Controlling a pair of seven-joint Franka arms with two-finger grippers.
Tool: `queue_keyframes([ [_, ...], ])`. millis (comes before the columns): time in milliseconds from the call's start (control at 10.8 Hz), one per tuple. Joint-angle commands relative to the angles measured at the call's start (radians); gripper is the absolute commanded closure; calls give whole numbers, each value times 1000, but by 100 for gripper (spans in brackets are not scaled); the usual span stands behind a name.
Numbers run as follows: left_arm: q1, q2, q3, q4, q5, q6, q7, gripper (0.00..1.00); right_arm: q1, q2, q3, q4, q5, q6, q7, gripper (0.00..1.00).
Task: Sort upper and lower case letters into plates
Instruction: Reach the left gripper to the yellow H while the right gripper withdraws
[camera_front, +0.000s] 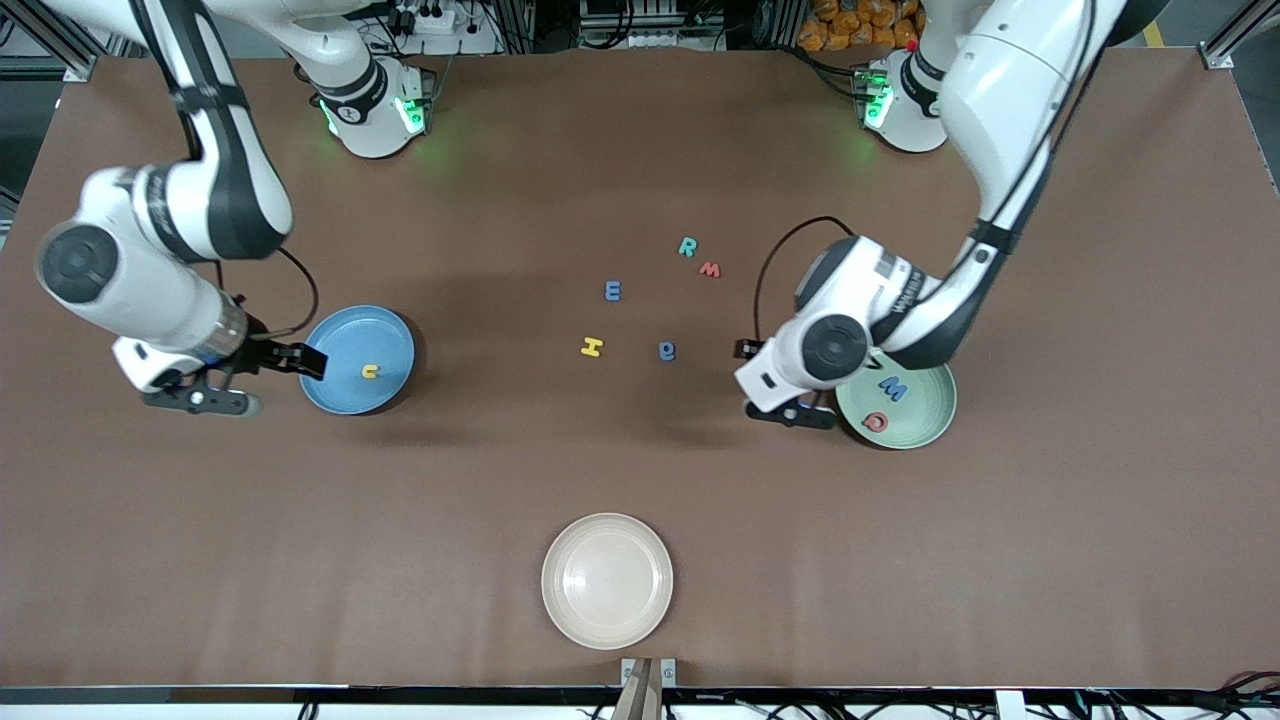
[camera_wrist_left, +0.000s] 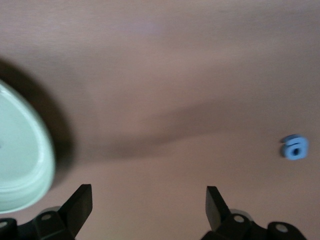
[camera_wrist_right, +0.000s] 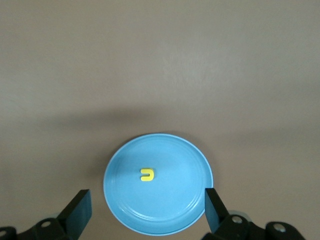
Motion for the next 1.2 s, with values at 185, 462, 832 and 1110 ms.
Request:
queue_keyframes([
  [185, -74, -10, 7, 3, -30, 65, -219, 0, -6, -70, 6, 124, 19, -110, -130, 0],
  [462, -118, -7, 9, 3, -37, 135, -341, 0, -2, -67, 6, 218, 19, -189, -142, 0],
  [832, -186, 13, 13, 2, -24, 246, -388, 0, 16, -61, 13, 293, 22, -257, -139, 0],
  [1110, -219, 37, 15, 3, -25, 321, -537, 0, 22, -71, 13, 308, 22, -264, -139, 0],
])
